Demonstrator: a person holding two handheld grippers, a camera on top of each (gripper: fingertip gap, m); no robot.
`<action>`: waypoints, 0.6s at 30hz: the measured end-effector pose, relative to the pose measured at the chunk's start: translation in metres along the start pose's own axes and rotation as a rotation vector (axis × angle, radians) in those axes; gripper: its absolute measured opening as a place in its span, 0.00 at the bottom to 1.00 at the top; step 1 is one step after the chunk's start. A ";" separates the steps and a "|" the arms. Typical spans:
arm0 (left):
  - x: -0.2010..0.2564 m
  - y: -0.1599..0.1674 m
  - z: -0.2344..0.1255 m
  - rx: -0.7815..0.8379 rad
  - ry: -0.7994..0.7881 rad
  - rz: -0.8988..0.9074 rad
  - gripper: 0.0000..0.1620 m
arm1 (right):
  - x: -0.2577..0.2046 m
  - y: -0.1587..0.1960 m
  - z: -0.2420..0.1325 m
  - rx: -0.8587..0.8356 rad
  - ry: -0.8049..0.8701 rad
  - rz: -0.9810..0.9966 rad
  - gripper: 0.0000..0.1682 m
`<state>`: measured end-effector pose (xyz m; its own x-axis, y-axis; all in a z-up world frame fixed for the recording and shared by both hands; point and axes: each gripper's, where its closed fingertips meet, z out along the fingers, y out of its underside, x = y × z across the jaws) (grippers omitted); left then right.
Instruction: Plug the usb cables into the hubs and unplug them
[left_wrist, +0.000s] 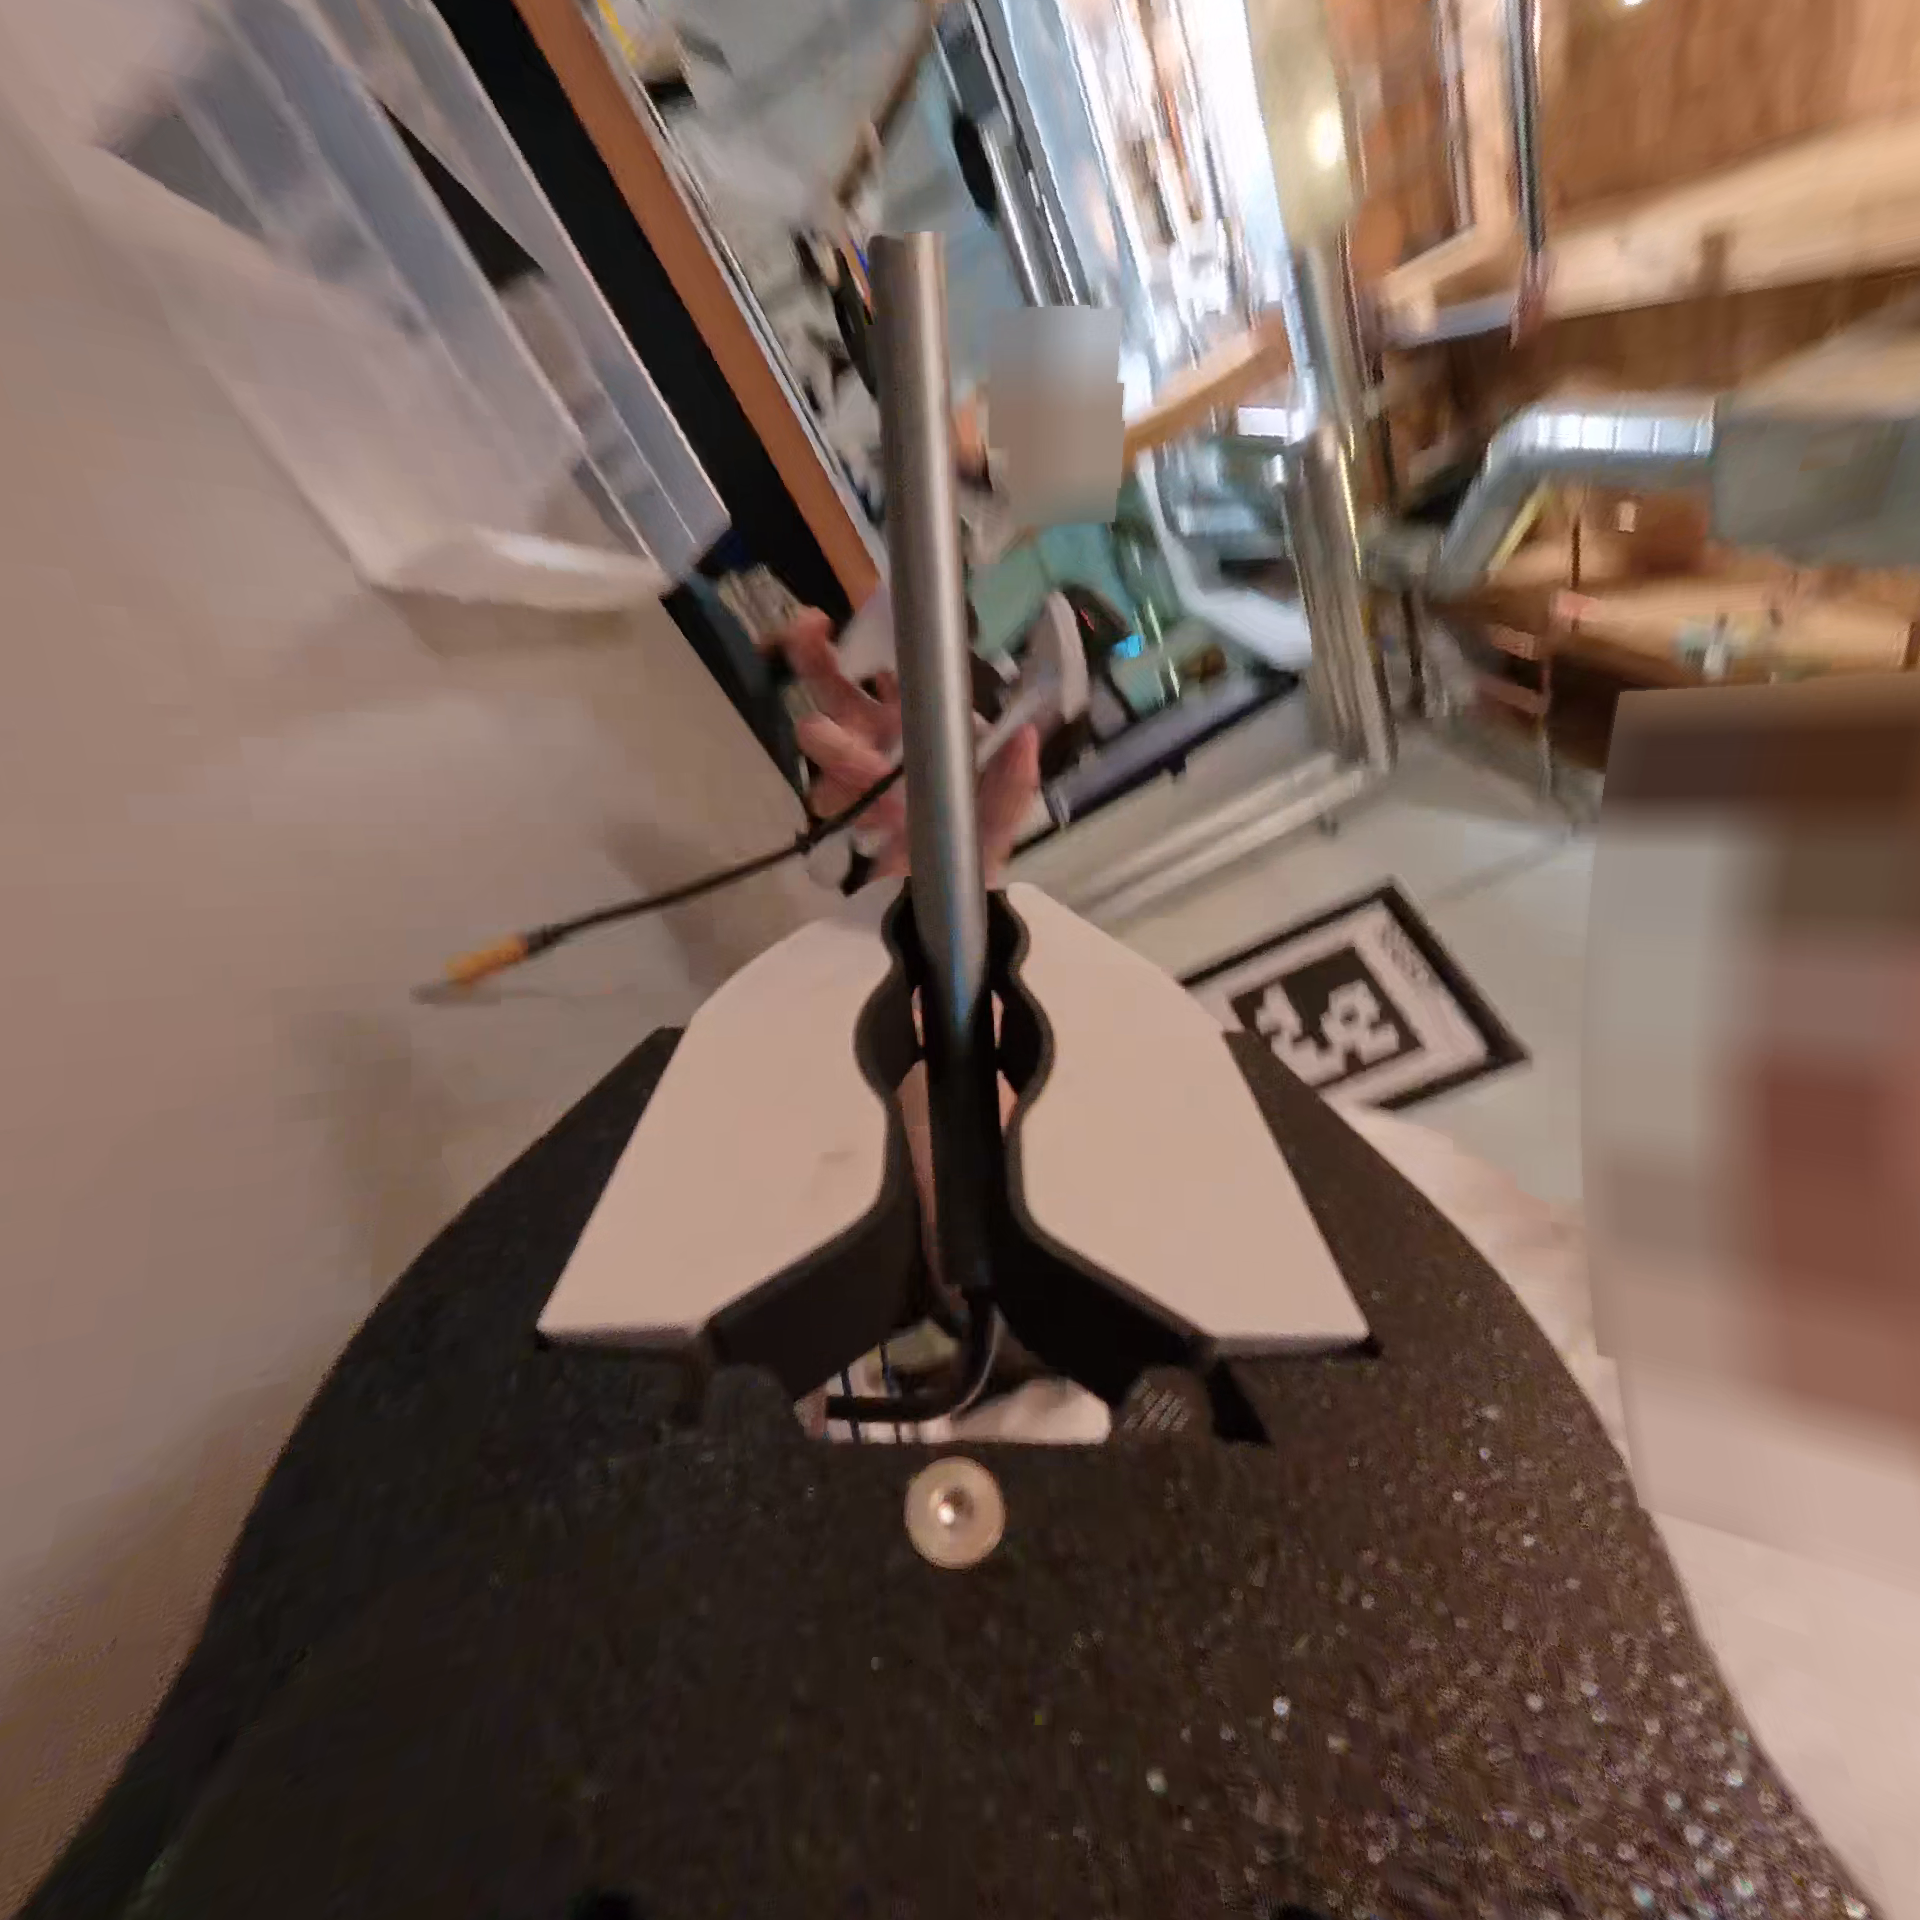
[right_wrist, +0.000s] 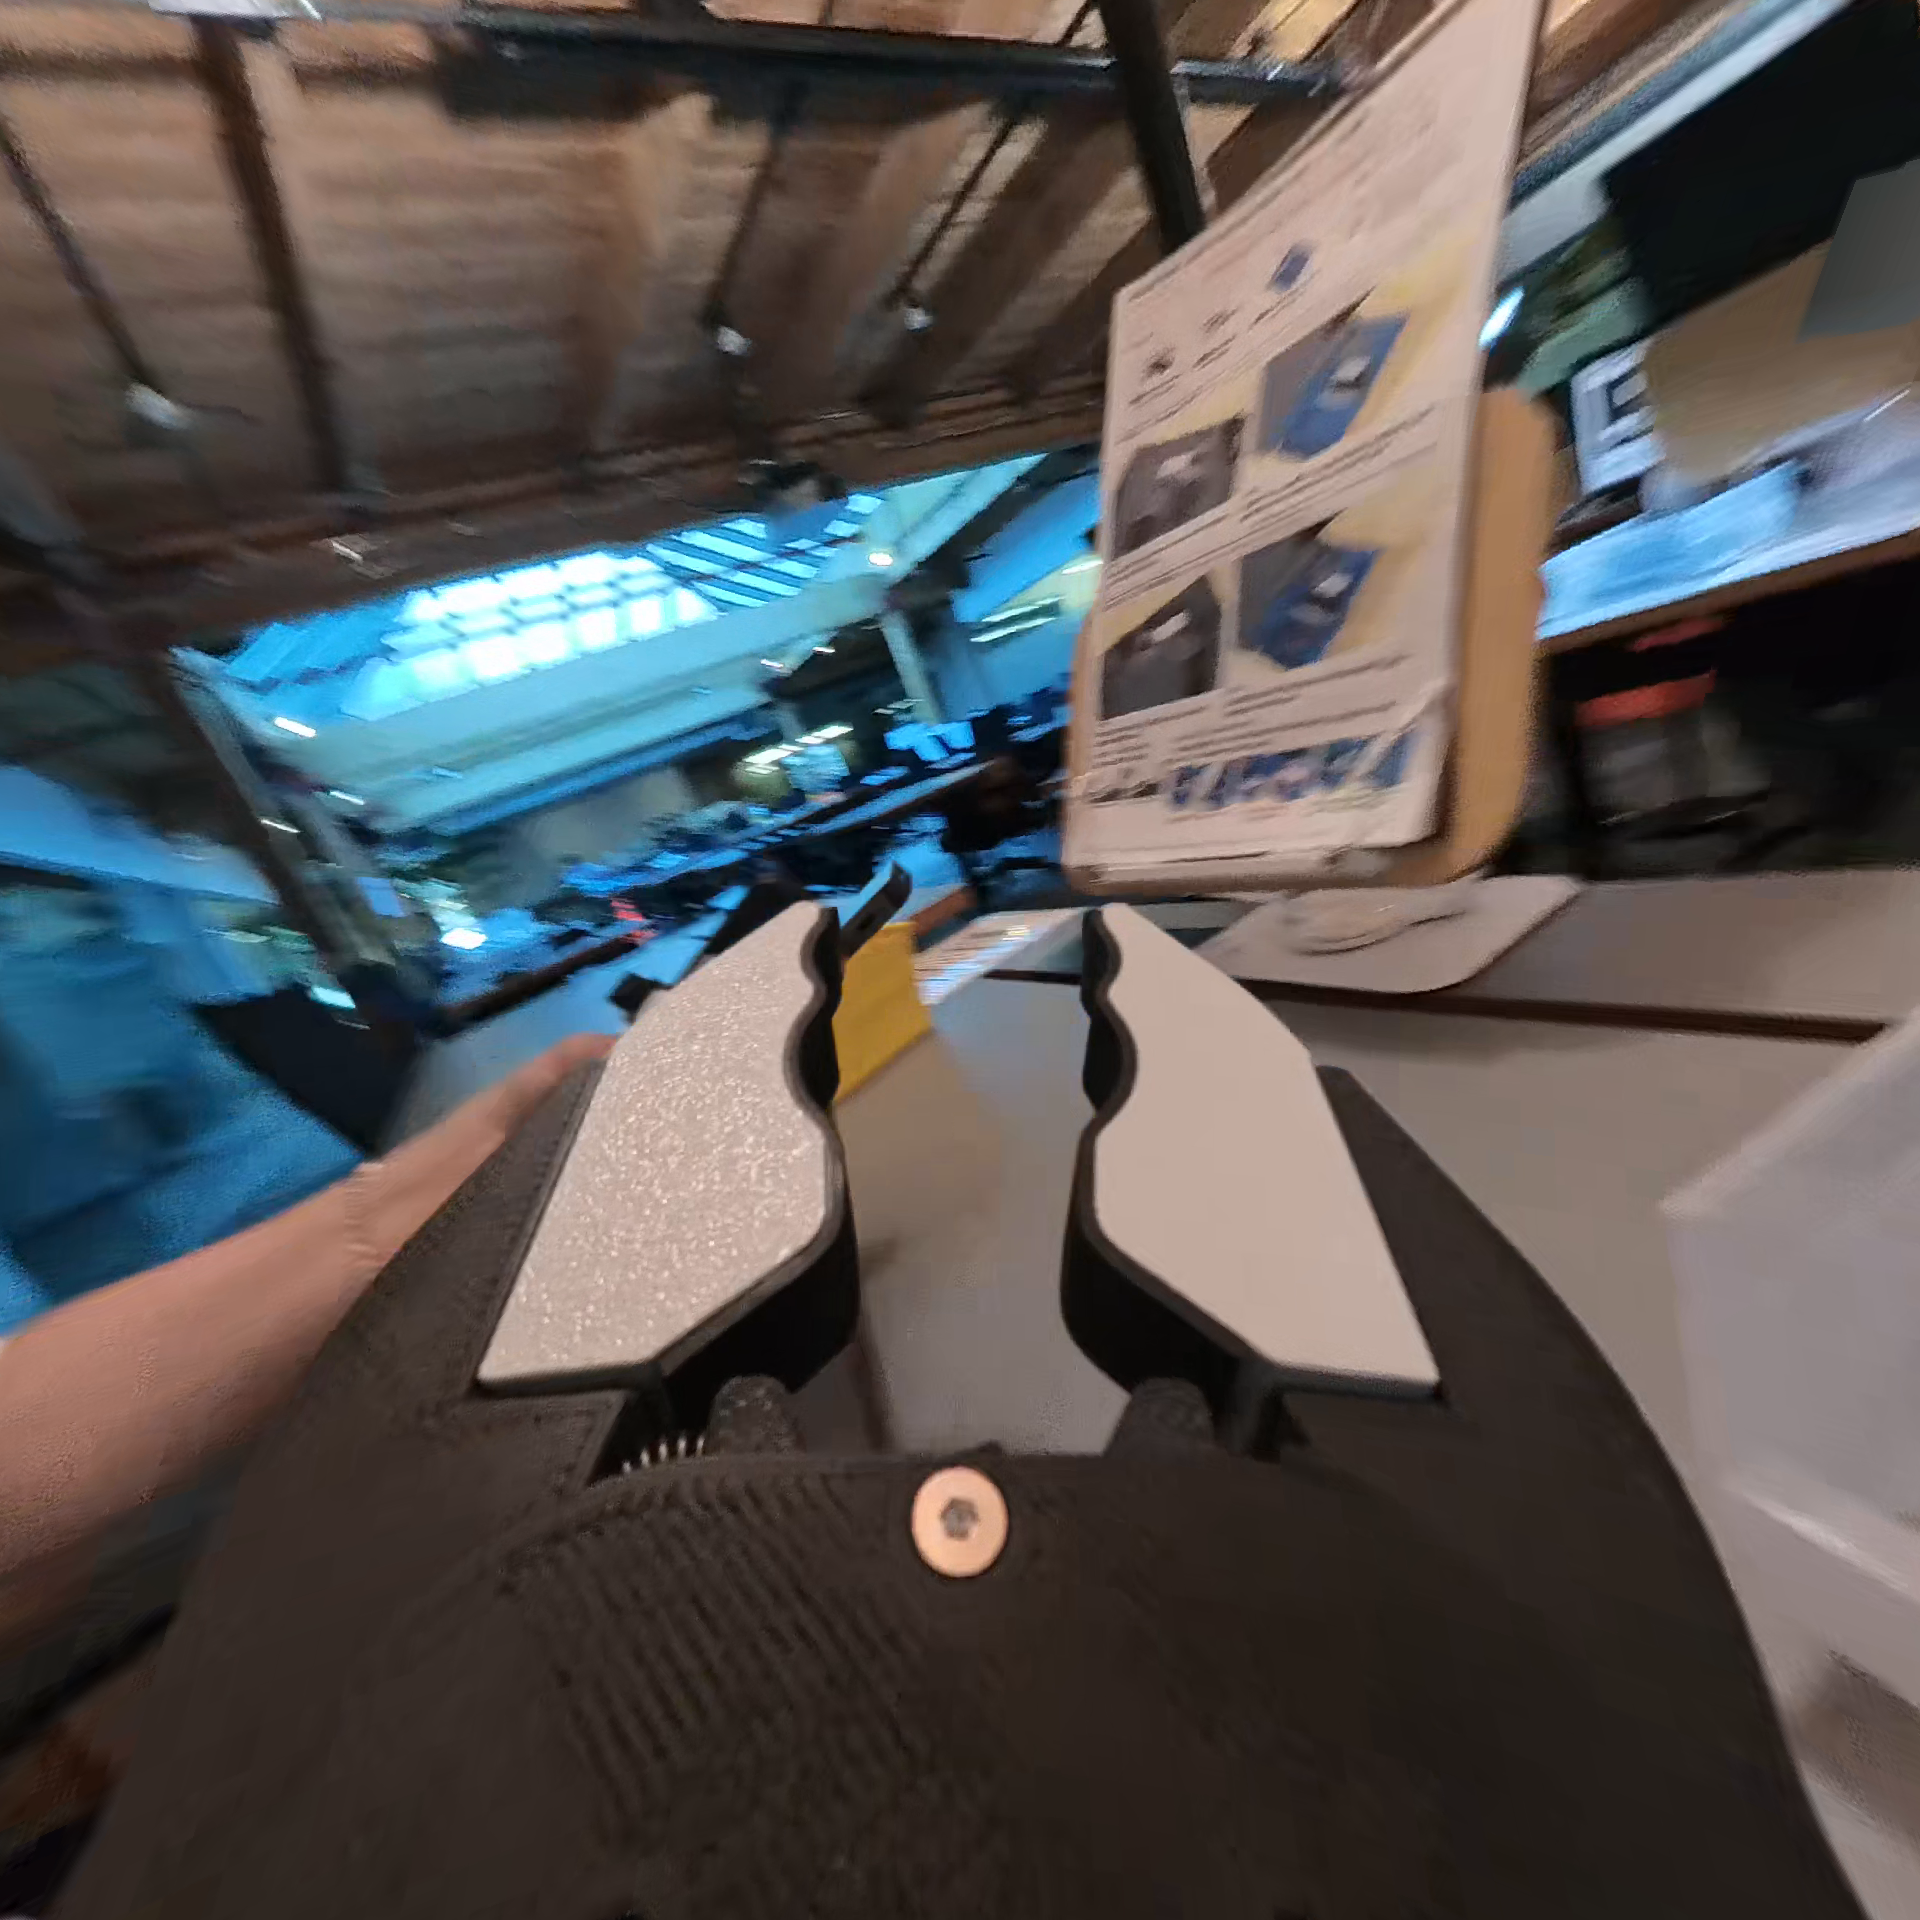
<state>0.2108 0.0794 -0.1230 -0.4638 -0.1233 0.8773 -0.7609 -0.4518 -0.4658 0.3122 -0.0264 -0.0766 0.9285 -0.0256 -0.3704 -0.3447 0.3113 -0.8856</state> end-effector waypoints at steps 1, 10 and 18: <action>-0.004 -0.007 -0.008 0.069 -0.021 -0.025 0.06 | -0.003 -0.006 -0.003 -0.014 0.029 -0.082 0.27; -0.005 -0.030 -0.024 0.400 -0.065 -0.068 0.06 | -0.067 0.098 0.070 -0.338 -0.046 -0.594 0.26; -0.008 -0.006 -0.010 0.313 -0.120 -0.056 0.06 | -0.093 0.133 0.081 -0.330 -0.188 -0.649 0.07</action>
<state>0.2148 0.0921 -0.1286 -0.3540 -0.1856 0.9166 -0.5990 -0.7078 -0.3746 0.1915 0.0943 -0.1376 0.9571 0.0655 0.2823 0.2837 -0.0130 -0.9588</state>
